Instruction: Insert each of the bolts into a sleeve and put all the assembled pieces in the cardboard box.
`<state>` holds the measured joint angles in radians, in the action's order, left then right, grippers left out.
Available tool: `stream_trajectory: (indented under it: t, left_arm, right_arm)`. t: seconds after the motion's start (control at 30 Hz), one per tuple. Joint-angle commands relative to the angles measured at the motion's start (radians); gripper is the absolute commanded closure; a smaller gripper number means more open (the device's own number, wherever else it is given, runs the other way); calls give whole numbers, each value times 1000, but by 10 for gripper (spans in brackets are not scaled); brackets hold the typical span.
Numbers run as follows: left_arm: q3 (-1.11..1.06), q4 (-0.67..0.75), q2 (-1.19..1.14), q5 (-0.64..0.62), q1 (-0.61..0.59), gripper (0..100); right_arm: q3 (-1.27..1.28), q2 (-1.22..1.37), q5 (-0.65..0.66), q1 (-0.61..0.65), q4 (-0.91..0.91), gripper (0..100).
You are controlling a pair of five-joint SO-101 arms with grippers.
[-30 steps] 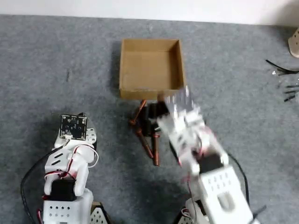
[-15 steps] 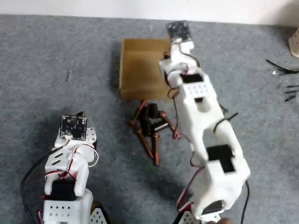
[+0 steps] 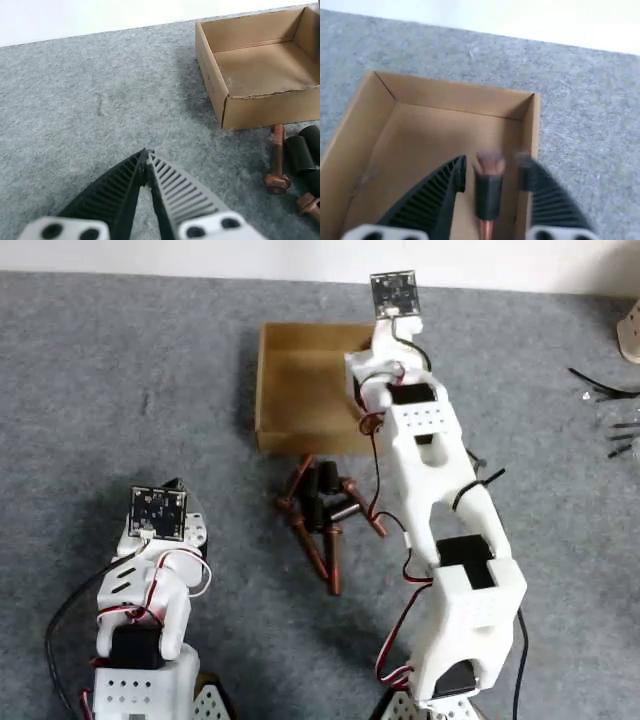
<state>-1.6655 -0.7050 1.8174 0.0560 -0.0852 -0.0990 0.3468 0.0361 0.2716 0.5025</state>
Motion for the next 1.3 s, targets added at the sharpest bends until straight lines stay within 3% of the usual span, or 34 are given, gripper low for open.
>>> stream_trajectory:
  t: [0.0, 0.27, 0.53, 0.97, 1.27]
  left_arm:
    - [1, 20, 10, 8, -2, 993]
    - [-1, 20, 10, 8, -2, 993]
    - [1, 20, 10, 8, -2, 993]
    - [5, 20, 10, 8, -4, 993]
    - [15, 18, 10, 5, -5, 993]
  right_arm:
    - [-45, -25, -12, -12, 59, 663]
    - [-76, -58, -14, -28, 269, 663]
    - [82, -364, -14, 2, 417, 663]
    - [771, -865, -14, 274, 404, 663]
    - [1055, -855, -14, 447, 159, 663]
